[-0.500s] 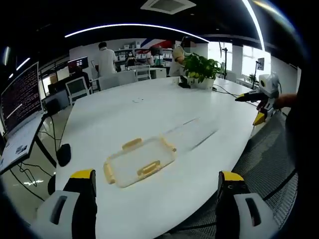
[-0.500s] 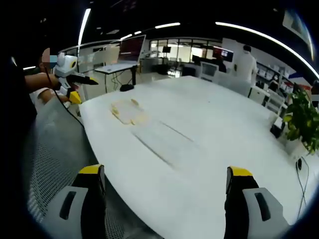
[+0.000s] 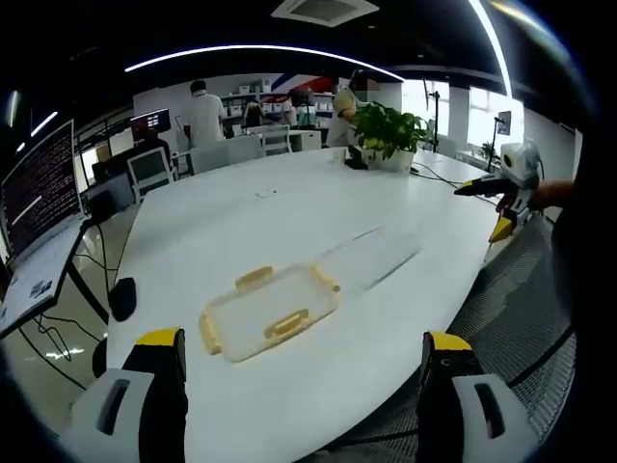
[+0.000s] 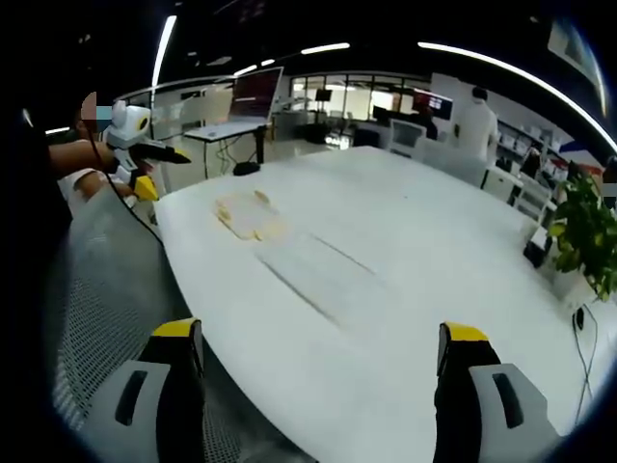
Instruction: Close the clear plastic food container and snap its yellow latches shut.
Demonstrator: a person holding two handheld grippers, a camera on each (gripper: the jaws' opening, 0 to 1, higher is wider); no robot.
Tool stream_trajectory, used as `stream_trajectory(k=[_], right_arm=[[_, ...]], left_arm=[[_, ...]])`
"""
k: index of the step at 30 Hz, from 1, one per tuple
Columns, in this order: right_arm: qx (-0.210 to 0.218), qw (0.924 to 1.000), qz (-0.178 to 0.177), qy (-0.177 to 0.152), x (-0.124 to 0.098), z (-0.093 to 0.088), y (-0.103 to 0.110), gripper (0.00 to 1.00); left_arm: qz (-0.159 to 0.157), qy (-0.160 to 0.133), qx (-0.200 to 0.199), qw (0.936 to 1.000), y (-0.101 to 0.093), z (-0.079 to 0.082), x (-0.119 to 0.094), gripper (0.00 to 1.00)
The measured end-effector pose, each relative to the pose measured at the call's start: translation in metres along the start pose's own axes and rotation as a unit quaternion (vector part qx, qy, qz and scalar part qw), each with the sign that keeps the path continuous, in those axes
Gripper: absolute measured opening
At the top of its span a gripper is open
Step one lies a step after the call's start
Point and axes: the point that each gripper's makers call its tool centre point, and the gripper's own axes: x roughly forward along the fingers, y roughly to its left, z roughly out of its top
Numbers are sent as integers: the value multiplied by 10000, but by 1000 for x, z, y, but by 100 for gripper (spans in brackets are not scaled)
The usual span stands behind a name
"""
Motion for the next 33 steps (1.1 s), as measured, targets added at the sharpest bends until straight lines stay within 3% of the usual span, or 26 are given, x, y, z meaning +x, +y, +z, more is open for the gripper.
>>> stream_trajectory(k=[33], right_arm=[[21,10000,14,12,-1,-1,1,100]], left_arm=[[-7,6,-9,10000,-1,-3,-2,99]])
